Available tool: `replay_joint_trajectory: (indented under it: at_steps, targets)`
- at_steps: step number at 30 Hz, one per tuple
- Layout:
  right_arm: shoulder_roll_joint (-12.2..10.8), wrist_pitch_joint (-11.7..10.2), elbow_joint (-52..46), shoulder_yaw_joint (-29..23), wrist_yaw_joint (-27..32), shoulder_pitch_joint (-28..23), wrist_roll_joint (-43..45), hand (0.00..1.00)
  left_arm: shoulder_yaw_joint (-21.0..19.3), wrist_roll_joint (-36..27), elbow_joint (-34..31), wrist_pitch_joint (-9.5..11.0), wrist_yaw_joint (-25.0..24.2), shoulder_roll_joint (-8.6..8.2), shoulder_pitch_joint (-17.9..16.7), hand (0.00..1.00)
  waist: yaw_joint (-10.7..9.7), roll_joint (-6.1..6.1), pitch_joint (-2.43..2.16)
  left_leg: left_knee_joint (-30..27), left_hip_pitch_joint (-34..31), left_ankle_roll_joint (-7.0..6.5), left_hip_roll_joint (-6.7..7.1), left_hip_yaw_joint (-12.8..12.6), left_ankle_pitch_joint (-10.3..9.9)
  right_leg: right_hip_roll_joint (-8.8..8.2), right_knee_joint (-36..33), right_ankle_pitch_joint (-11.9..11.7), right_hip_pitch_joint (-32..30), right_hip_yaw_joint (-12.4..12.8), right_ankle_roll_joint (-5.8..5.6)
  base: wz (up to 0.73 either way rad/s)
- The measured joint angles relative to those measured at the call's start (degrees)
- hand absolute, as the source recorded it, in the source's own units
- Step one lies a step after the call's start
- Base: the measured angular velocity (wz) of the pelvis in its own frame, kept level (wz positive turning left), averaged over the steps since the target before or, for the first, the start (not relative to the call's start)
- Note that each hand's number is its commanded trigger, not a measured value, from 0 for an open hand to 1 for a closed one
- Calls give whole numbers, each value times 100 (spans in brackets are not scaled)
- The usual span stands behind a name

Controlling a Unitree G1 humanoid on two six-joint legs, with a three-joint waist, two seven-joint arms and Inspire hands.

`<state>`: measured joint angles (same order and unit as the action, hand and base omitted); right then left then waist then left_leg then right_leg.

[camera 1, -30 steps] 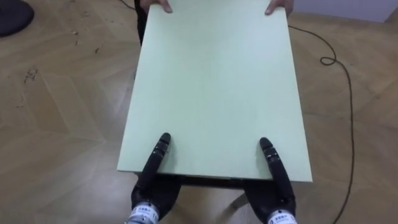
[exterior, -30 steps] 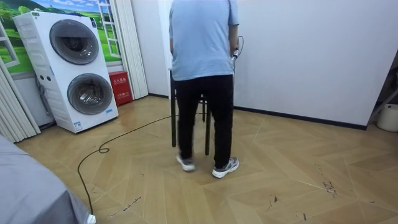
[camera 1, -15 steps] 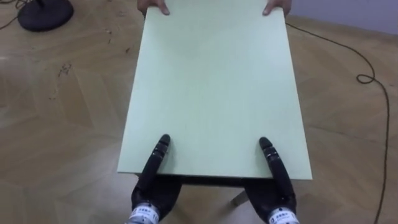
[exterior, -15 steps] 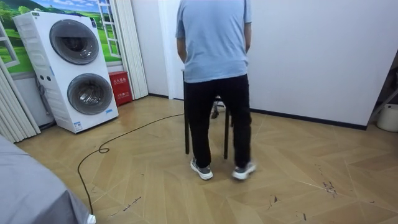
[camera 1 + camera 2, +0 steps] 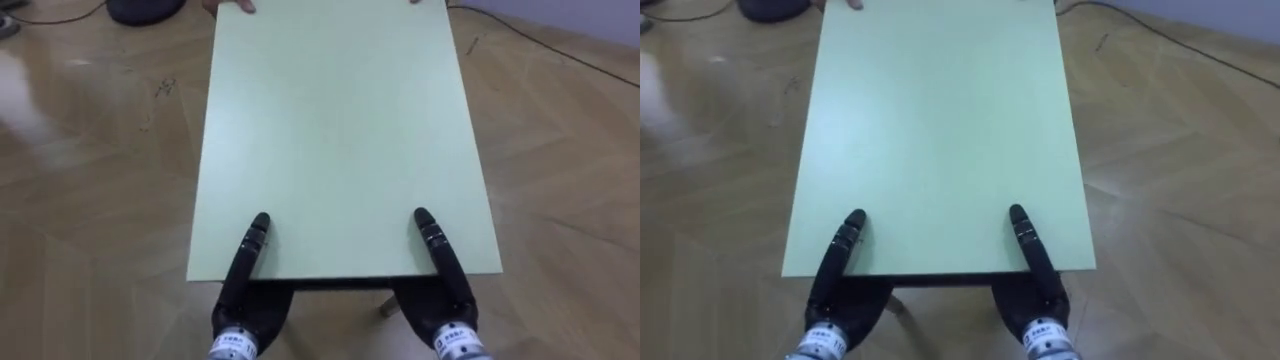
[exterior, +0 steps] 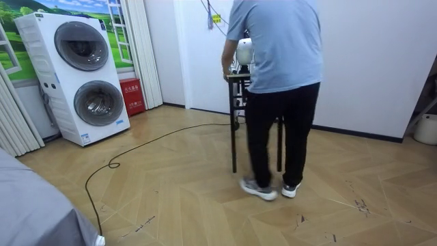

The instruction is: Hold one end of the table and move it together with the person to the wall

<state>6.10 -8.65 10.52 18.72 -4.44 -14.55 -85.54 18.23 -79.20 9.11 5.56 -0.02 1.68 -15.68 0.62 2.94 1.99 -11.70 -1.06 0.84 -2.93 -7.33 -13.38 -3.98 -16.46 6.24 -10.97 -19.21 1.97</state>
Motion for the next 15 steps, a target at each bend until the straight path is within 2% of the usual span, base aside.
replay_joint_trajectory:
  at_steps: [2,3,5,6,7,8,9,12,15]
  targets:
    - [-37,2,1,-5,0,-70,-7,100,6,28,0,-16,13,14,-27,100,-106,-16,6,-102,-99,-68,143,301,35,-174,-179,127,44,-79,-101,84]
    - [-36,2,1,-5,0,-93,-9,100,18,32,0,-15,16,31,-27,100,-199,-18,8,-113,-147,-85,171,396,46,-214,-204,159,77,-96,-136,118]
    - [-122,-16,-1,-21,-25,-230,-35,100,118,45,1,-15,59,130,-13,100,-513,-59,7,-198,-251,-168,288,577,110,-274,-234,333,262,242,-315,136]
    - [-123,-19,-1,-27,-27,-244,-32,100,129,46,1,-15,67,138,-14,100,-519,-78,8,-201,-248,-180,307,582,122,-272,-234,355,284,360,-345,78]
    - [-126,-31,-1,-26,-25,-240,-31,100,139,46,1,-15,70,138,-15,100,-472,-103,8,-210,-268,-194,346,625,130,-270,-231,375,287,490,-373,32]
    - [-126,-77,0,11,-24,-240,-30,100,157,46,0,-15,73,133,-14,100,-375,-114,8,-248,-319,-203,375,699,133,-282,-224,376,298,497,-384,28]
    - [-126,-111,1,12,-25,-242,-30,100,160,55,-2,-15,73,131,-14,100,-361,-120,11,-288,-354,-204,388,757,133,-285,-218,374,307,503,-388,38]
    - [-111,-126,2,22,-1,-249,-30,100,158,54,-7,-27,85,156,-34,100,-301,-154,9,-319,-383,-204,391,946,137,-263,-131,376,438,526,-397,44]
    - [-37,-119,1,24,10,-248,-44,100,156,18,-12,-58,111,161,-36,100,-81,-172,4,-307,-373,-168,368,1080,159,-176,100,371,613,608,-401,29]
